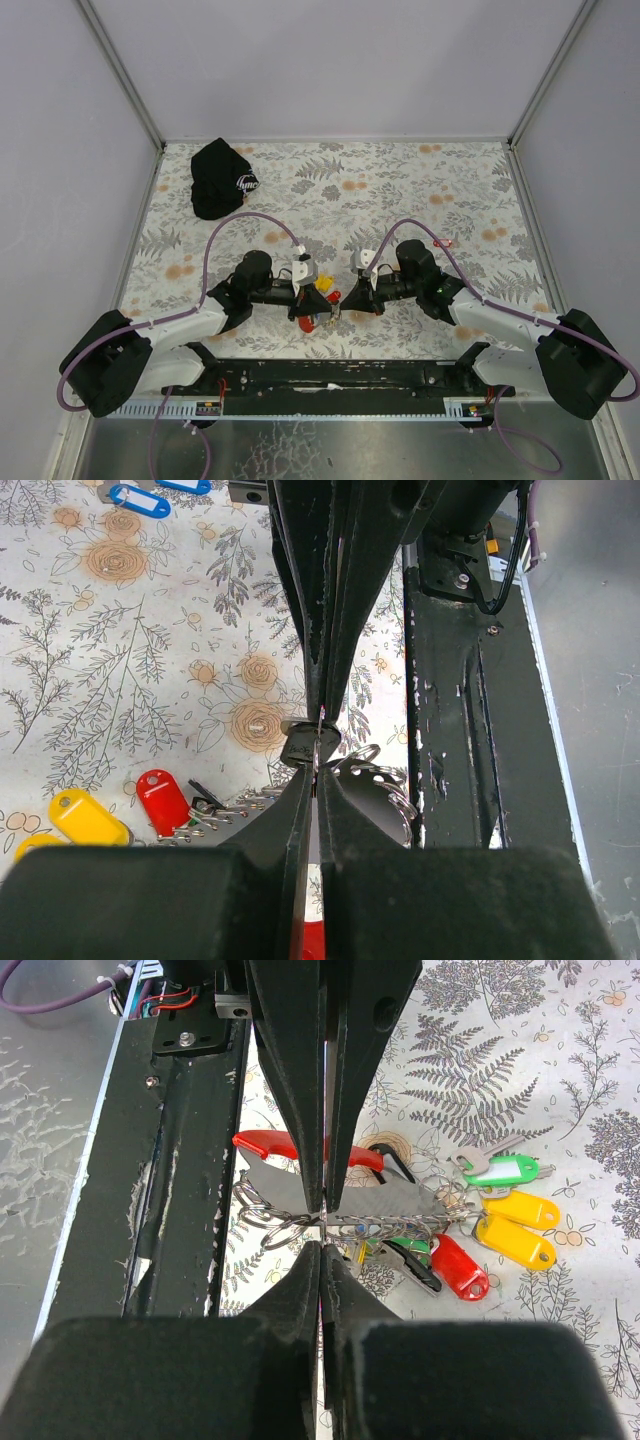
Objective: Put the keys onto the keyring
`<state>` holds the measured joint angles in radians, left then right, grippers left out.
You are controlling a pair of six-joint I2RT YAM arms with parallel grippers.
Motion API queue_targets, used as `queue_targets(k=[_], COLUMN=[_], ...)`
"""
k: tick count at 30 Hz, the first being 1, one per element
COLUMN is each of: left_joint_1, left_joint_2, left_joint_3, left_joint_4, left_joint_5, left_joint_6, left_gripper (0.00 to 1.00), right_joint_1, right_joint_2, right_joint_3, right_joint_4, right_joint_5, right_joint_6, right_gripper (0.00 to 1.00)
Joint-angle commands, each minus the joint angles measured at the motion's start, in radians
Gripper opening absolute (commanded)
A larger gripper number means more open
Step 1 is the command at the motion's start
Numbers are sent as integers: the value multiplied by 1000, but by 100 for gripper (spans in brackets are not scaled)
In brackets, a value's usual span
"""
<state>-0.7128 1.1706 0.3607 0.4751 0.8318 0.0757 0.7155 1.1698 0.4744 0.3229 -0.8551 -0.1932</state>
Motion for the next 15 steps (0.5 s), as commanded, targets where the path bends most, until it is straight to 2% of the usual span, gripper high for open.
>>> queue_targets(k=[1, 15], left_joint_1=[-4, -4], left_joint_2=[-1, 9], left_joint_3=[31, 31], left_joint_4=[42, 74], left_joint_5=[29, 49], left_joint_6=[5, -15], left_gripper=[0, 0], right_joint_1=[15, 24], right_joint_2=[-5, 12], right_joint_3=[49, 62], right_joint_4=[17, 4], right_joint_5=[-9, -5], right_joint_6=[-17, -30], right_gripper=[0, 0])
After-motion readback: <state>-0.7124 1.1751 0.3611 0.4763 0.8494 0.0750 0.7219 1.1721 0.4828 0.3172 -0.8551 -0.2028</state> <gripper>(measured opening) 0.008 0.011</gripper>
